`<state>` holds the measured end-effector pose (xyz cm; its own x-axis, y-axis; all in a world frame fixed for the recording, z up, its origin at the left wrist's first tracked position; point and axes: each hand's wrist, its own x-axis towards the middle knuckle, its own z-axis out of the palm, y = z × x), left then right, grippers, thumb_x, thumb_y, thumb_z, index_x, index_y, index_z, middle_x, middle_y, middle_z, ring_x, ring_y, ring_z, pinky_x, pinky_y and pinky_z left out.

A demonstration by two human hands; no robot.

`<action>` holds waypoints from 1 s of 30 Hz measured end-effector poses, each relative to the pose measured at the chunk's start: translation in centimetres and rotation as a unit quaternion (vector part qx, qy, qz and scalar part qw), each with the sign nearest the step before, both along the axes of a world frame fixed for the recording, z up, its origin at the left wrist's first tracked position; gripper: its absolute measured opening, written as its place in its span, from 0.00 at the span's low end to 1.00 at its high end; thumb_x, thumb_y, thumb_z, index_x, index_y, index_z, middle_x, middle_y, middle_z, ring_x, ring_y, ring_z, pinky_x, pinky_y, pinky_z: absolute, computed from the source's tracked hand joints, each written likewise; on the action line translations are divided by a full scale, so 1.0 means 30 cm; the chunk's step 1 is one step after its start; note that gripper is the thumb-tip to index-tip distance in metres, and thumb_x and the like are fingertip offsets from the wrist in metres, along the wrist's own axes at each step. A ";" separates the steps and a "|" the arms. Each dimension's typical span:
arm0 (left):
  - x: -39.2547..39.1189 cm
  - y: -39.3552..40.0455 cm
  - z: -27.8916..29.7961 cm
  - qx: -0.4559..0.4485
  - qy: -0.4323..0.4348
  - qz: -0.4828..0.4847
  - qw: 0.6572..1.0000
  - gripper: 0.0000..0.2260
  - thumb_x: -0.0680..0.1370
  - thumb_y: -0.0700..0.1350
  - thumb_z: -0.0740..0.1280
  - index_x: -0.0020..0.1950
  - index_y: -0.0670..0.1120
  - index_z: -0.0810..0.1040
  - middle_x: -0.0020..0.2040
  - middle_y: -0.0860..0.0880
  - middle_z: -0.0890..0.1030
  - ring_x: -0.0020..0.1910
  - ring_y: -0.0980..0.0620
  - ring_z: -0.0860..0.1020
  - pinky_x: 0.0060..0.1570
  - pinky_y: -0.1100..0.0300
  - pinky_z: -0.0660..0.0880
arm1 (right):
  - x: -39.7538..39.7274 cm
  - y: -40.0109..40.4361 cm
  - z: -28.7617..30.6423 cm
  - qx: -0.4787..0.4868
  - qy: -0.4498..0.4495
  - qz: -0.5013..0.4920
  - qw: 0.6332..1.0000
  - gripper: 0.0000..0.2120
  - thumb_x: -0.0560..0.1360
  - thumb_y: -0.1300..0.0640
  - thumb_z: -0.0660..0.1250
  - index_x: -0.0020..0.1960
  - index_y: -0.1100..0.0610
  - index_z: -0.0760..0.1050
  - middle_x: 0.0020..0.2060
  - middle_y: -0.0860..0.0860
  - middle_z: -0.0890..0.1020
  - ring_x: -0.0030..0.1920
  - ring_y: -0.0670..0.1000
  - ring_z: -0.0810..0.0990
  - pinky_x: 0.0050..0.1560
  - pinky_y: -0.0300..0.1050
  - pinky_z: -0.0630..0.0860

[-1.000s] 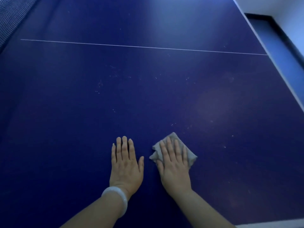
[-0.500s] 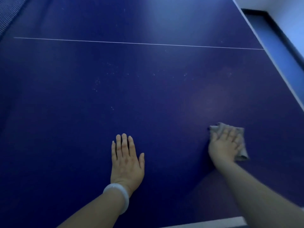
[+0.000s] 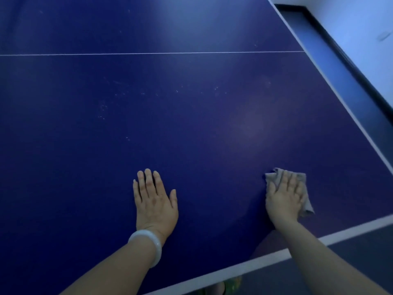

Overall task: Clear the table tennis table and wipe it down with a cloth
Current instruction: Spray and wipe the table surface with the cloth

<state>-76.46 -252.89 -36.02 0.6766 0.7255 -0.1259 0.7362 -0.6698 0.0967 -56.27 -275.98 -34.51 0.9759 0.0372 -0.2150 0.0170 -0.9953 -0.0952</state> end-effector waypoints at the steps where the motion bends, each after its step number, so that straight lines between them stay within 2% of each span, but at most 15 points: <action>1: 0.001 0.000 0.000 -0.001 -0.003 0.001 1.000 0.33 0.79 0.58 0.44 0.77 0.37 0.54 0.78 0.37 0.54 0.78 0.39 0.47 0.76 0.43 0.46 | -0.044 0.041 -0.002 0.011 -0.003 -0.009 1.000 0.29 0.83 0.45 0.47 0.80 0.53 0.42 0.79 0.55 0.45 0.79 0.58 0.42 0.76 0.60 0.39; 2: 0.000 0.000 0.000 -0.002 -0.003 0.001 1.000 0.33 0.80 0.57 0.45 0.77 0.37 0.54 0.78 0.37 0.54 0.78 0.39 0.47 0.76 0.43 0.46 | -0.107 0.081 -0.012 0.014 -0.015 0.012 1.000 0.29 0.83 0.46 0.48 0.80 0.54 0.44 0.79 0.56 0.45 0.79 0.58 0.42 0.76 0.60 0.39; 4: -0.001 0.003 -0.001 -0.005 0.000 0.001 1.000 0.32 0.80 0.57 0.47 0.78 0.37 0.53 0.78 0.37 0.53 0.78 0.40 0.46 0.76 0.43 0.45 | -0.269 0.160 -0.037 0.014 -0.060 0.137 0.989 0.29 0.83 0.46 0.49 0.80 0.54 0.46 0.79 0.56 0.47 0.79 0.58 0.42 0.76 0.60 0.38; 7: -0.006 0.003 0.005 -0.010 0.002 -0.004 1.000 0.32 0.80 0.57 0.47 0.78 0.37 0.51 0.78 0.37 0.52 0.78 0.40 0.45 0.76 0.43 0.44 | -0.498 0.177 -0.052 0.028 -0.055 0.345 0.937 0.29 0.81 0.46 0.50 0.80 0.52 0.49 0.80 0.53 0.49 0.79 0.56 0.45 0.77 0.60 0.43; 10: -0.008 0.005 0.012 -0.019 -0.009 -0.003 1.000 0.32 0.81 0.57 0.48 0.78 0.37 0.51 0.78 0.37 0.51 0.78 0.40 0.45 0.76 0.44 0.43 | -0.496 0.051 -0.041 0.037 -0.024 0.445 0.895 0.30 0.80 0.45 0.53 0.80 0.50 0.52 0.79 0.50 0.53 0.79 0.54 0.50 0.75 0.59 0.49; 11: -0.009 0.006 0.014 -0.024 -0.013 -0.002 1.000 0.32 0.81 0.57 0.48 0.78 0.38 0.50 0.79 0.37 0.51 0.78 0.40 0.45 0.76 0.44 0.43 | -0.458 -0.007 -0.036 0.025 -0.026 0.445 0.895 0.29 0.80 0.45 0.52 0.79 0.50 0.54 0.79 0.50 0.54 0.79 0.54 0.51 0.75 0.58 0.49; 13: -0.014 0.009 0.015 -0.038 -0.025 -0.004 0.999 0.32 0.81 0.58 0.48 0.78 0.39 0.49 0.79 0.38 0.49 0.78 0.41 0.42 0.77 0.45 0.41 | -0.361 -0.128 -0.022 -0.001 -0.037 0.357 0.933 0.28 0.80 0.44 0.46 0.78 0.51 0.54 0.79 0.51 0.55 0.79 0.53 0.50 0.76 0.56 0.47; 15: -0.022 0.017 0.016 -0.061 -0.049 -0.005 0.997 0.32 0.81 0.58 0.51 0.79 0.40 0.49 0.79 0.40 0.48 0.78 0.43 0.41 0.77 0.46 0.40 | -0.277 -0.214 -0.013 -0.008 -0.037 0.202 0.979 0.30 0.79 0.42 0.39 0.78 0.52 0.49 0.79 0.51 0.49 0.79 0.52 0.43 0.77 0.56 0.44; 16: -0.025 0.022 0.018 -0.074 -0.066 -0.005 0.995 0.32 0.81 0.57 0.53 0.79 0.40 0.50 0.79 0.41 0.47 0.78 0.44 0.41 0.77 0.48 0.40 | -0.255 -0.234 -0.016 -0.006 -0.033 0.135 0.990 0.32 0.77 0.41 0.36 0.79 0.51 0.46 0.79 0.50 0.45 0.79 0.51 0.40 0.77 0.56 0.41; 18: -0.027 0.031 0.027 -0.105 -0.101 0.005 0.989 0.32 0.80 0.55 0.58 0.79 0.41 0.52 0.79 0.42 0.48 0.78 0.46 0.41 0.77 0.50 0.39 | -0.248 -0.231 -0.023 -0.006 -0.034 0.078 0.996 0.33 0.76 0.40 0.34 0.79 0.51 0.44 0.78 0.48 0.41 0.78 0.50 0.37 0.77 0.55 0.38; 21: -0.009 0.027 0.061 -0.141 -0.142 0.022 0.980 0.27 0.80 0.49 0.62 0.76 0.42 0.60 0.78 0.42 0.52 0.78 0.45 0.46 0.77 0.49 0.43 | -0.270 -0.209 -0.036 0.005 -0.046 0.094 0.995 0.32 0.78 0.41 0.37 0.79 0.52 0.47 0.79 0.50 0.46 0.79 0.53 0.41 0.78 0.58 0.41; 24: 0.052 -0.051 0.097 -0.128 -0.155 -0.062 0.978 0.23 0.80 0.45 0.63 0.73 0.40 0.66 0.75 0.41 0.61 0.76 0.43 0.55 0.76 0.46 0.51 | -0.276 -0.223 -0.038 0.013 -0.046 0.114 0.992 0.31 0.79 0.43 0.41 0.79 0.53 0.49 0.79 0.51 0.49 0.79 0.53 0.43 0.77 0.59 0.45; 27: 0.159 -0.203 0.119 -0.149 -0.166 -0.137 0.965 0.23 0.80 0.46 0.63 0.74 0.42 0.65 0.75 0.43 0.61 0.76 0.46 0.55 0.77 0.51 0.49 | -0.274 -0.237 -0.042 0.021 -0.052 0.138 0.989 0.30 0.80 0.44 0.43 0.79 0.54 0.52 0.79 0.53 0.50 0.79 0.54 0.44 0.77 0.60 0.46; 30: 0.284 -0.345 0.105 -0.163 -0.150 -0.146 0.964 0.25 0.81 0.50 0.59 0.77 0.45 0.59 0.77 0.44 0.56 0.78 0.47 0.50 0.76 0.54 0.45 | -0.268 -0.262 -0.044 0.036 -0.048 0.199 0.978 0.29 0.80 0.45 0.46 0.79 0.53 0.53 0.79 0.52 0.52 0.79 0.54 0.47 0.76 0.60 0.48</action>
<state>-67.94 -263.24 -32.86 0.8880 0.4525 -0.0818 0.4259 -0.7423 0.5172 -64.30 -283.84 -35.83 0.8963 0.4303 -0.1070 0.4144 -0.8988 -0.1432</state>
